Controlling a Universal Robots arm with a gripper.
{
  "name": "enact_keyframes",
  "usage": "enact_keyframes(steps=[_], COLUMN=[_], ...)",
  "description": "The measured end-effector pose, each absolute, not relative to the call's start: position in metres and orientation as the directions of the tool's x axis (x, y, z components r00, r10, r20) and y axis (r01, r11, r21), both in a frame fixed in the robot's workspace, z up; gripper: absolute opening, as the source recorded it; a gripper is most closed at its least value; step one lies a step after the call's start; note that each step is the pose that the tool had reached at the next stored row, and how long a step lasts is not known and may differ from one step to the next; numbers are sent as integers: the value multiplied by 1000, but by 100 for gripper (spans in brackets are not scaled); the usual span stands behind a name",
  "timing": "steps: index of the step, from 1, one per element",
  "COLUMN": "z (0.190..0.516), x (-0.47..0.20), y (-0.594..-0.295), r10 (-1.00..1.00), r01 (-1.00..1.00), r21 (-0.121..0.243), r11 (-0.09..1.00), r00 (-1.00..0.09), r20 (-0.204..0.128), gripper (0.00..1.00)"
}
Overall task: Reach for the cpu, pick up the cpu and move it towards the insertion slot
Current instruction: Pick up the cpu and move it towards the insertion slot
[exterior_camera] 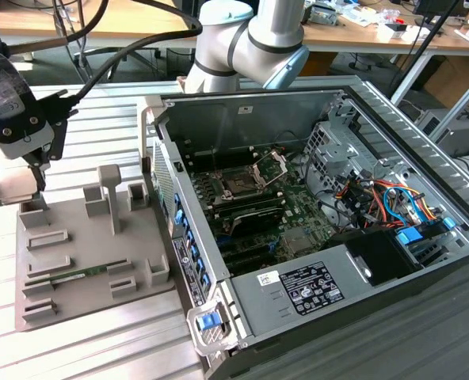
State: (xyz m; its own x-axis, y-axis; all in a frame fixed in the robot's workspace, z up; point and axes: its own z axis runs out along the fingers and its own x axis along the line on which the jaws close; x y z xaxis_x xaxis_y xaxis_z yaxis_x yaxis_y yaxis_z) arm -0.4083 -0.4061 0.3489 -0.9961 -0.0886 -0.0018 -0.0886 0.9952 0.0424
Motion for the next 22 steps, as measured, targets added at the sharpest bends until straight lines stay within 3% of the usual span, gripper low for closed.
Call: enact_keyframes(steps=[22], z=[369], x=[-408], y=[-406], r10=[-89], r01=[-89], r21=[42], r11=[995], r00=[-996], r20=[-2], gripper=[55])
